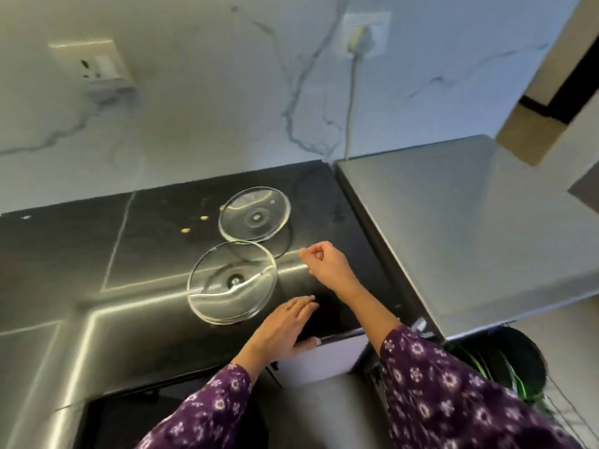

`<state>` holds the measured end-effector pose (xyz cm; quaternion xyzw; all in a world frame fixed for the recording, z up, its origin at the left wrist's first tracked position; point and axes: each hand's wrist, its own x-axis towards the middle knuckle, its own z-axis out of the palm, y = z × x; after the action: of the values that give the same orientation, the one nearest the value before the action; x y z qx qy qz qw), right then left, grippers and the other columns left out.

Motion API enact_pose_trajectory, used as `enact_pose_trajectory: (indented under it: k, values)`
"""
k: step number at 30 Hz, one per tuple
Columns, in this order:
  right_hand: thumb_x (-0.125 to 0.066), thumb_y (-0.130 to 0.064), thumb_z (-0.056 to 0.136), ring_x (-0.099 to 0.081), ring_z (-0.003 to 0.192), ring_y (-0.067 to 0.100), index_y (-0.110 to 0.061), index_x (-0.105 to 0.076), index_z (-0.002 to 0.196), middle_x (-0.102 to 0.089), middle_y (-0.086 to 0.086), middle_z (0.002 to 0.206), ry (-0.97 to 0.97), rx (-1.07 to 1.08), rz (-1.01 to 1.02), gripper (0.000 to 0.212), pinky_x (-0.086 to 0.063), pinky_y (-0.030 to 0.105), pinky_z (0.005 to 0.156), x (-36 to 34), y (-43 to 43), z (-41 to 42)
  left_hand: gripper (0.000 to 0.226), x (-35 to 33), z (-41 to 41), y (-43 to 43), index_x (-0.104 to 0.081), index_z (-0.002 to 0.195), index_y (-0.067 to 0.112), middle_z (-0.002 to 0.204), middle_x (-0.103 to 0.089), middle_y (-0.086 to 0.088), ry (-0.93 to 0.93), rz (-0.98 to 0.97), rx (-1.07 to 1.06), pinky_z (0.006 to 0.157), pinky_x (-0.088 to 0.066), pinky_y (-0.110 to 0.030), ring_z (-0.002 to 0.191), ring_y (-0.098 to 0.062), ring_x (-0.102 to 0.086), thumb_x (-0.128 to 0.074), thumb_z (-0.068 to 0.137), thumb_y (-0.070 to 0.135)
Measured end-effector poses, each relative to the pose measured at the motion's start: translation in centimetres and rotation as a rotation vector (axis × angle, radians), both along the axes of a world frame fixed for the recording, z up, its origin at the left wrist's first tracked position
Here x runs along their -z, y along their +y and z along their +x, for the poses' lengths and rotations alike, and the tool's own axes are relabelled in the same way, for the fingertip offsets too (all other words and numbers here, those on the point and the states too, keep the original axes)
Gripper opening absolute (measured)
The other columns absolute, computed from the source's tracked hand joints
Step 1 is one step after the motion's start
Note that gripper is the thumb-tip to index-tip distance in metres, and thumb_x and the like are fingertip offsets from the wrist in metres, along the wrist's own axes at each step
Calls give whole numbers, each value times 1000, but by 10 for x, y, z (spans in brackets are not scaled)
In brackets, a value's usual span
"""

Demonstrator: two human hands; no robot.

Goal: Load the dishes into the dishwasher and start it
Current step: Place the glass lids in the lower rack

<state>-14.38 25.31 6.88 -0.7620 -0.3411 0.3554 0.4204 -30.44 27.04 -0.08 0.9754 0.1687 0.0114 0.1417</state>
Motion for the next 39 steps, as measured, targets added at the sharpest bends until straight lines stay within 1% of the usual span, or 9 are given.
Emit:
enact_pose_trajectory:
  k: [5, 7, 9, 12, 16, 22, 31, 36, 39]
  values:
    - [-60, -52, 82, -56, 55, 21, -15, -51, 61, -55, 2, 55, 119, -28, -106, 44, -50, 39, 68, 6, 77, -12, 74, 5, 2, 11, -36, 142, 18, 148, -34, 0, -40, -66, -13, 113, -20, -31, 138, -16, -25, -49, 83, 62]
    - [-63, -50, 83, -62, 63, 18, -3, -59, 95, -61, 5, 70, 273, 28, -131, 48, -51, 33, 69, 8, 103, -8, 73, 10, 1, 14, -36, 141, 20, 147, -34, 3, -57, -89, -15, 114, -22, -31, 137, -14, -25, -48, 82, 62]
    - [-64, -39, 87, -66, 95, 29, 0, -31, 137, -60, 22, 109, 505, 91, -101, 71, -54, 34, 82, 11, 125, -4, 70, 14, 1, 17, -37, 139, 22, 145, -35, 5, -81, -107, -11, 113, -24, -33, 136, -12, -26, -48, 83, 62]
    - [-62, -26, 90, -63, 101, 38, -1, -25, 137, -53, 29, 121, 598, 156, -101, 65, -54, 41, 86, 13, 147, -2, 69, 16, 0, 19, -37, 137, 24, 143, -37, 7, -102, -118, 2, 112, -25, -33, 135, -11, -29, -42, 84, 68]
    - [-47, -3, 95, -64, 71, 34, 5, -38, 122, -59, 32, 111, 688, 213, -30, 29, -57, 42, 66, 22, 163, 3, 69, 16, -1, 21, -39, 137, 22, 143, -38, 4, -106, -115, 11, 113, -23, -33, 135, -13, -29, -45, 85, 66]
    - [-44, -3, 95, -66, 66, 30, -14, -51, 93, -65, 23, 87, 507, 289, 90, 13, -57, 33, 55, 33, 143, 18, 70, 13, -1, 20, -41, 137, 20, 143, -38, 4, -120, -99, 12, 112, -22, -28, 135, -11, -29, -49, 82, 62]
    - [-60, 3, 82, -69, 85, 23, -15, -58, 110, -67, 8, 101, 534, 540, 337, 34, -58, 40, 75, 30, -3, 78, 69, 6, 2, 16, -40, 138, 27, 144, -36, 9, -104, -85, 1, 113, -22, -25, 135, -7, -27, -50, 80, 63]
    - [-67, -19, 75, -69, 88, 36, -22, -61, 101, -69, 21, 98, 278, 749, 400, 26, -56, 47, 79, 7, -142, 121, 70, 12, 3, 15, -47, 132, 24, 136, -46, 6, -103, -44, 24, 106, -25, -24, 128, -12, -40, -54, 76, 66]
    - [-56, -8, 87, -70, 84, 33, -15, -59, 105, -72, 16, 91, 139, 931, 390, 20, -57, 44, 77, -9, -232, 140, 66, 11, 23, 10, -57, 117, 20, 116, -58, 1, -169, 26, 34, 91, -38, -32, 107, -21, -53, -57, 69, 65]
